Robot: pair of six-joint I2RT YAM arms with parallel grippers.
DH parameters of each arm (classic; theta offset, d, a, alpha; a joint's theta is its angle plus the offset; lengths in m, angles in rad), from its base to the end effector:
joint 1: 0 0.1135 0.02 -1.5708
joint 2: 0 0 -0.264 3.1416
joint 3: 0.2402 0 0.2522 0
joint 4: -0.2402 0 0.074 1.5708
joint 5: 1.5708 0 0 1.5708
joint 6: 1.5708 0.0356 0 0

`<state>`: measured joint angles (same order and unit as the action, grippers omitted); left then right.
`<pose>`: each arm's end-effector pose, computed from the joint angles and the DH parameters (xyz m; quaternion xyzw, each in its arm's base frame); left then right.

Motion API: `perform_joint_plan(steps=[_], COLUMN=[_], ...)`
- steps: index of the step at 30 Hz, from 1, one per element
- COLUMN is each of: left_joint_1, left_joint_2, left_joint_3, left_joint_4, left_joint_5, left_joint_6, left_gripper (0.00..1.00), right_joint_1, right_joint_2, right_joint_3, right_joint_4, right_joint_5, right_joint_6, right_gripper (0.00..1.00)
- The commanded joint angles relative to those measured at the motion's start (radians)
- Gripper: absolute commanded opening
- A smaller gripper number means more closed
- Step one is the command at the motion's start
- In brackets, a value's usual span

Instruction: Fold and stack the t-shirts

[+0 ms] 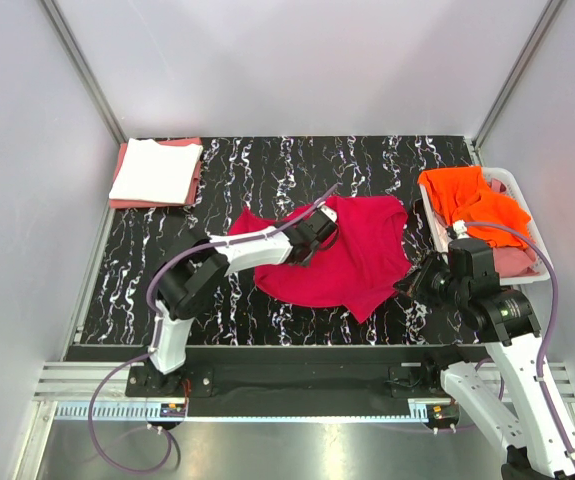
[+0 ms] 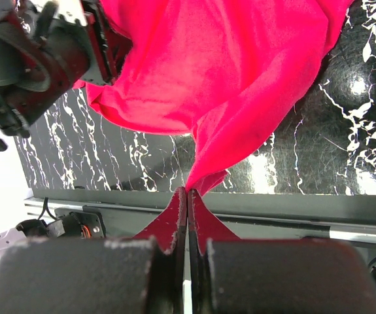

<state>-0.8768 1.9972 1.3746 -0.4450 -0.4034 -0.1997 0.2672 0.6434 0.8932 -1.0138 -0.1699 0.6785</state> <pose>0.2760 -0.3098 0.1662 0.2681 0.9116 0.0416 0.3089 0.1046 0.0349 0.3151 0.1545 0.9039 0.2476 0.3127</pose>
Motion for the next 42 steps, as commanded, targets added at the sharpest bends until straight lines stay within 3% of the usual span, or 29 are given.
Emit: perform_joint_plan(steps=[1, 11, 13, 17, 24, 27, 31, 37, 42], left_joint_1=[-0.001, 0.010, 0.013, 0.018, 0.036, 0.052, 0.059, 0.061, 0.079], left_joint_2=[0.023, 0.052, 0.054, 0.043, 0.014, 0.023, 0.014, -0.083, -0.303], left_joint_3=[0.043, 0.064, 0.064, 0.061, 0.070, 0.078, 0.081, 0.122, 0.147], left_joint_4=[0.031, 0.031, 0.031, 0.032, 0.025, 0.016, 0.005, -0.083, -0.205], left_joint_5=[-0.046, -0.063, -0.049, -0.051, -0.031, -0.031, -0.032, -0.046, -0.057], left_joint_6=[-0.006, -0.006, -0.009, -0.018, -0.055, -0.063, -0.064, -0.095, -0.138], left_gripper=[0.33, 0.34, 0.31, 0.13, 0.09, 0.00, 0.00, 0.00, 0.00], right_joint_1=[-0.002, 0.000, -0.002, -0.002, 0.000, -0.002, 0.000, -0.002, -0.002], right_joint_2=[0.001, 0.004, 0.005, 0.001, 0.002, -0.001, -0.004, 0.035, 0.079], right_joint_3=[0.010, 0.012, 0.013, 0.009, 0.000, 0.003, 0.000, -0.005, 0.047], right_joint_4=[0.046, 0.047, 0.047, 0.047, 0.053, 0.052, 0.053, 0.066, 0.063], right_joint_5=[-0.014, -0.013, -0.011, -0.006, -0.011, -0.014, -0.013, 0.006, 0.056], right_joint_6=[0.001, 0.003, 0.003, 0.003, 0.010, 0.010, 0.010, 0.010, 0.009], right_gripper=[0.00, 0.00, 0.00, 0.00, 0.00, 0.00, 0.00, 0.00, 0.00])
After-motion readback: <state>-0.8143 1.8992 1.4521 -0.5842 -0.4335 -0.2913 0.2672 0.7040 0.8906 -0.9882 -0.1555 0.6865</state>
